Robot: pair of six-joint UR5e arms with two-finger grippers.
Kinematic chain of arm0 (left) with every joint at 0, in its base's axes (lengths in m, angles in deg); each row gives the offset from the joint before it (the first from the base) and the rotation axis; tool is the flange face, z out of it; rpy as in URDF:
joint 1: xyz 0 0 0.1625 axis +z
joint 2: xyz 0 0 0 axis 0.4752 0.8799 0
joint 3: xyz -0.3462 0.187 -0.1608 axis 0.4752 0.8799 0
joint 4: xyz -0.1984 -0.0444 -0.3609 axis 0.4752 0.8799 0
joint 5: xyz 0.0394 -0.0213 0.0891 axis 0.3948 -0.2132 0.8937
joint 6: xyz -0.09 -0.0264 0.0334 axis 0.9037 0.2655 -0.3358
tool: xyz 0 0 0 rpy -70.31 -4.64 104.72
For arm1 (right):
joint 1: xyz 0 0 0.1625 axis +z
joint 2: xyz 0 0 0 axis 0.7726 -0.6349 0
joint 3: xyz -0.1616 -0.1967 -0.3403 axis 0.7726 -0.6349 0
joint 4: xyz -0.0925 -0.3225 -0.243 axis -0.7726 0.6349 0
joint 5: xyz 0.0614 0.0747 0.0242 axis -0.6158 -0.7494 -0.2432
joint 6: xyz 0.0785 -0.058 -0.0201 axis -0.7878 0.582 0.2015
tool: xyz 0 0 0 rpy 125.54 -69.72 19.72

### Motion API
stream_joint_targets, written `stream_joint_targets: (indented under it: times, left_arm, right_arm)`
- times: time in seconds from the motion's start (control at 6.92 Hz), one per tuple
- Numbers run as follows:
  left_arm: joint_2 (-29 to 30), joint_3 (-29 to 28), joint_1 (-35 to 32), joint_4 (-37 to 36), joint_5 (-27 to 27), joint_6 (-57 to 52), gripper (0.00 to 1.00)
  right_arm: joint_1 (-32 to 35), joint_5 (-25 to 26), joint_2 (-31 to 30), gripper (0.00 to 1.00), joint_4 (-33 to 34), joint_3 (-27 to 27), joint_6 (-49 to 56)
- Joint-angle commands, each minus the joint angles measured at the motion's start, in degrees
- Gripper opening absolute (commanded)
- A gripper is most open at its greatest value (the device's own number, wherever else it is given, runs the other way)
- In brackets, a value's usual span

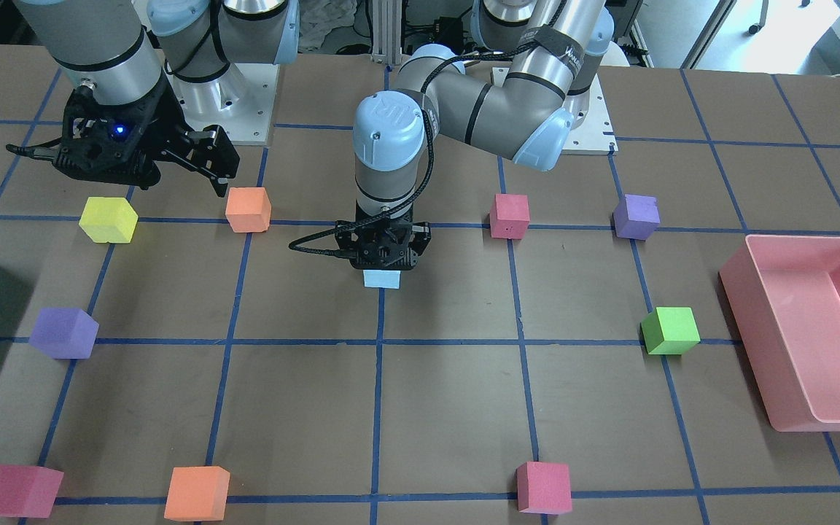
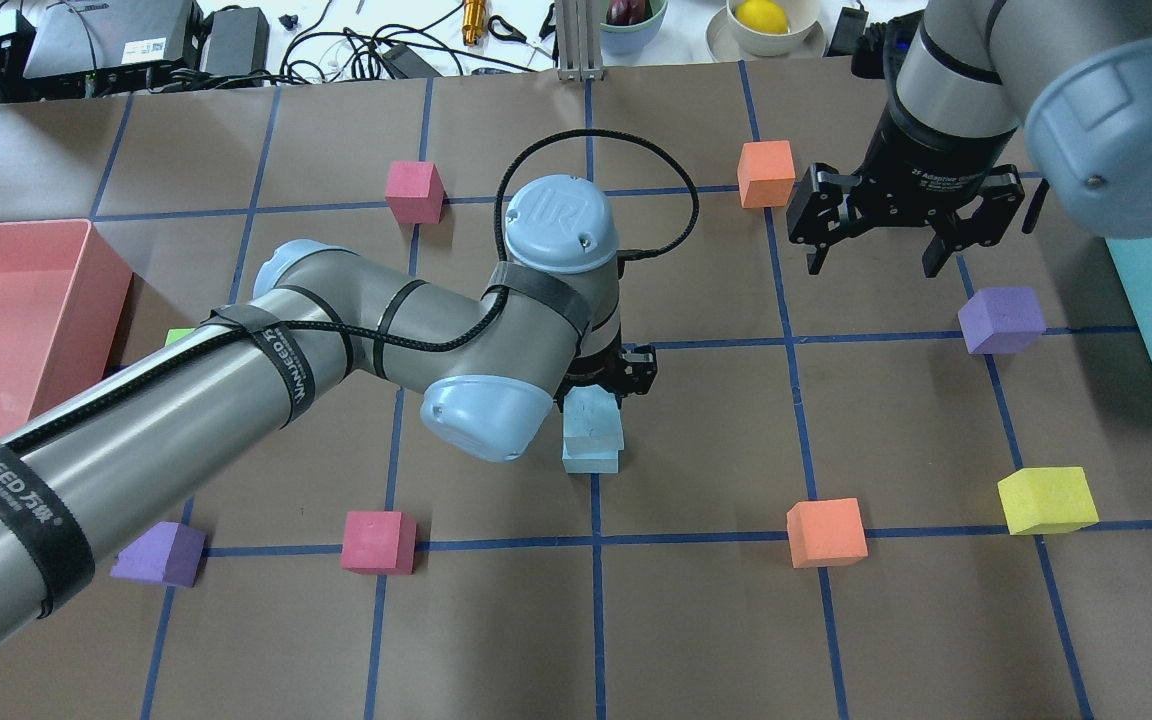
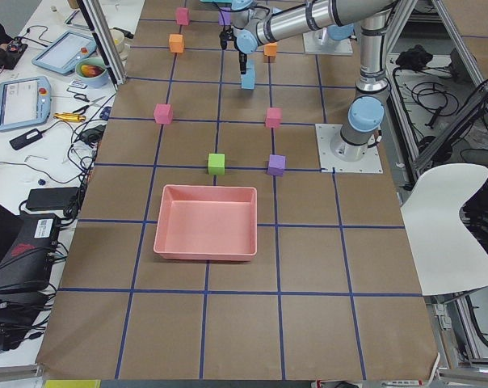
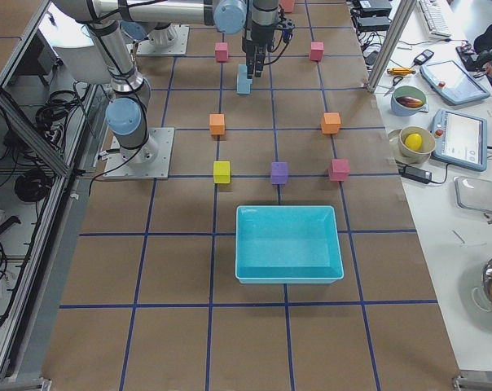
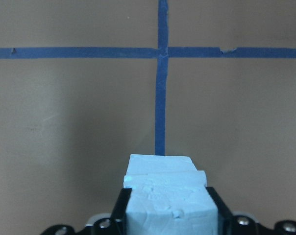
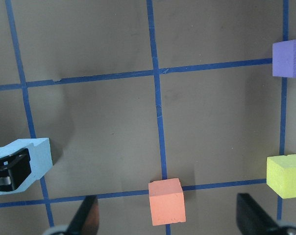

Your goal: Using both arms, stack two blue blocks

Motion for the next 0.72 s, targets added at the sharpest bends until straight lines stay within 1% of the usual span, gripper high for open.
stream_joint_targets:
  times: [0.0,0.29,0.43,0.58]
  left_arm:
    - [-0.5,0.4,-0.1,-0.1,0.1,-0.1,1.0]
    - [-3.3,-0.1,0.9,0.6,0.0,-1.1,1.0]
    - [-5.3,-0.1,3.4,1.1,0.3,-3.7,1.0]
    - [-8.2,-0.5,7.5,3.8,0.2,-11.0,1.0]
  right_arm:
    - [0.0,-0.1,0.0,1.0,0.1,0.0,0.0]
    - [0.0,-0.1,0.0,1.0,0.2,0.0,0.0]
    - [0.0,-0.1,0.0,1.0,0.1,0.0,0.0]
    - [0.1,-0.1,0.0,1.0,0.3,0.0,0.0]
